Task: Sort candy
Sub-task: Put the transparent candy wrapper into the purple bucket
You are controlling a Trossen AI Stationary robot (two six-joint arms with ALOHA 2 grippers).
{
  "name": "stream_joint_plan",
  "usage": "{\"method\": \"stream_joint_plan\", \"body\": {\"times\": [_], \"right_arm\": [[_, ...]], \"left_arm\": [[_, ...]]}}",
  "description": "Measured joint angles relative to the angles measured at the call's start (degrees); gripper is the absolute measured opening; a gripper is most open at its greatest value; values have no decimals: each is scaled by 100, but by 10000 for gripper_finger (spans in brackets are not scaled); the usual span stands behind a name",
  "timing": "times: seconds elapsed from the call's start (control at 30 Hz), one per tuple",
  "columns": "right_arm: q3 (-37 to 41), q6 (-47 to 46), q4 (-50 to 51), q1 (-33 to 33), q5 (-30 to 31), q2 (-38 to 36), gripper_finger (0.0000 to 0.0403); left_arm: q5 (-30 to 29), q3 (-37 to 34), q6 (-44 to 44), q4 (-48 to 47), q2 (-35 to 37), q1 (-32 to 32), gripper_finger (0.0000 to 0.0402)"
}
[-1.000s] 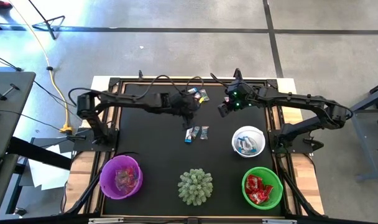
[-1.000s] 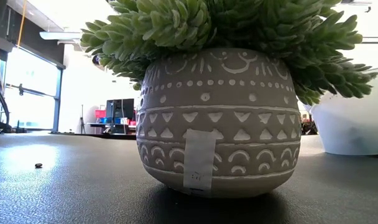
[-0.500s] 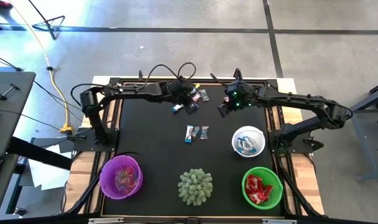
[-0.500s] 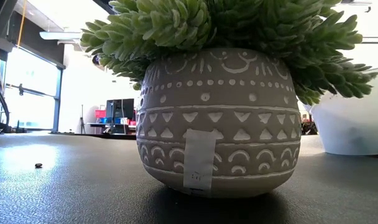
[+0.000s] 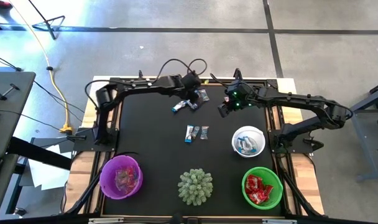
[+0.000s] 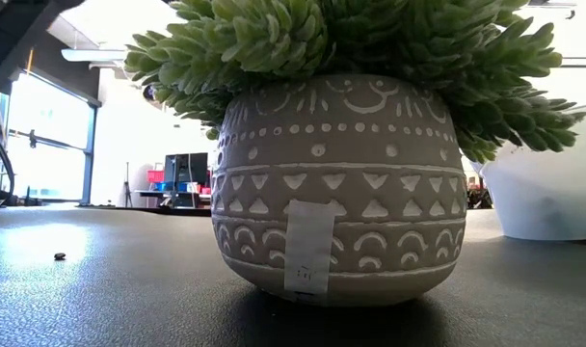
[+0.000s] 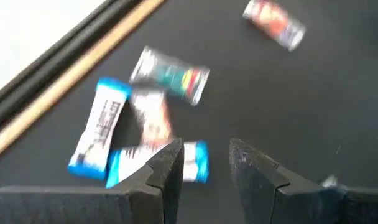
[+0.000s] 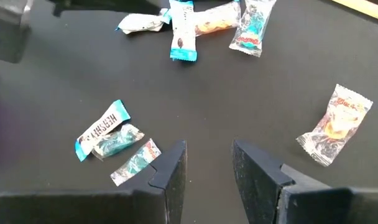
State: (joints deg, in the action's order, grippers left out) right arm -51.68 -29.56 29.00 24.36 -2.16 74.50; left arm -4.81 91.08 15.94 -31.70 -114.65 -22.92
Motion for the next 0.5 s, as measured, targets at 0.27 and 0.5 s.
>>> {"method": "stream_joint_plan", "body": {"times": [0.27, 0.5], "right_arm": [[0, 0, 40, 0, -69, 0, 124], [0, 7, 35, 2, -273, 0, 124]], "left_arm": [[136, 594, -356, -425, -571, 0, 117], [108, 615, -254, -461, -735, -46, 117]]}}
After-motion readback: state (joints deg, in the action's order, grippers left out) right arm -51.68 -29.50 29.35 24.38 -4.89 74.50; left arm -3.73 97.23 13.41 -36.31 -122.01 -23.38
